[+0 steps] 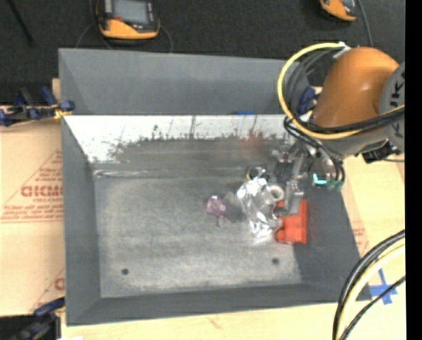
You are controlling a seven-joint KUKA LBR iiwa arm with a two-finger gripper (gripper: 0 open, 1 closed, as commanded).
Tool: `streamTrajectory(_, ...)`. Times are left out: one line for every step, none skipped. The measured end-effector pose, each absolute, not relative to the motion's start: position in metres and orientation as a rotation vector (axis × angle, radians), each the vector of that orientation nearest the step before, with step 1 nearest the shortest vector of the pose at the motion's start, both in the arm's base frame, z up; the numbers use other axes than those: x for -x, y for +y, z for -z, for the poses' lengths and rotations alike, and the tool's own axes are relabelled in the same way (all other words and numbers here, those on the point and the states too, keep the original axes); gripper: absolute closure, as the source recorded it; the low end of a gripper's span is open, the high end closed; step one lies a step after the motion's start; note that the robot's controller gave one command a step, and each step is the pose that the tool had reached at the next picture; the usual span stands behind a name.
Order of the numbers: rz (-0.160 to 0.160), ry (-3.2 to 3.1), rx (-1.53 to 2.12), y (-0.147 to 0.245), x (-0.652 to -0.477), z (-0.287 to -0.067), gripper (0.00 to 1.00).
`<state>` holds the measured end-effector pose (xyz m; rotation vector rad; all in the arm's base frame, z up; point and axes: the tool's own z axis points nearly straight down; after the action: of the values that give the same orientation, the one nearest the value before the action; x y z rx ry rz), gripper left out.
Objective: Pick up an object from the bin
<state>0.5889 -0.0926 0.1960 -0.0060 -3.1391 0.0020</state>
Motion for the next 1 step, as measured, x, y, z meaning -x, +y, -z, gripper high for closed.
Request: streamTrajectory(-0.006,-3.05,-0.769,-0.0937,-0.645,-0.078,0.0)
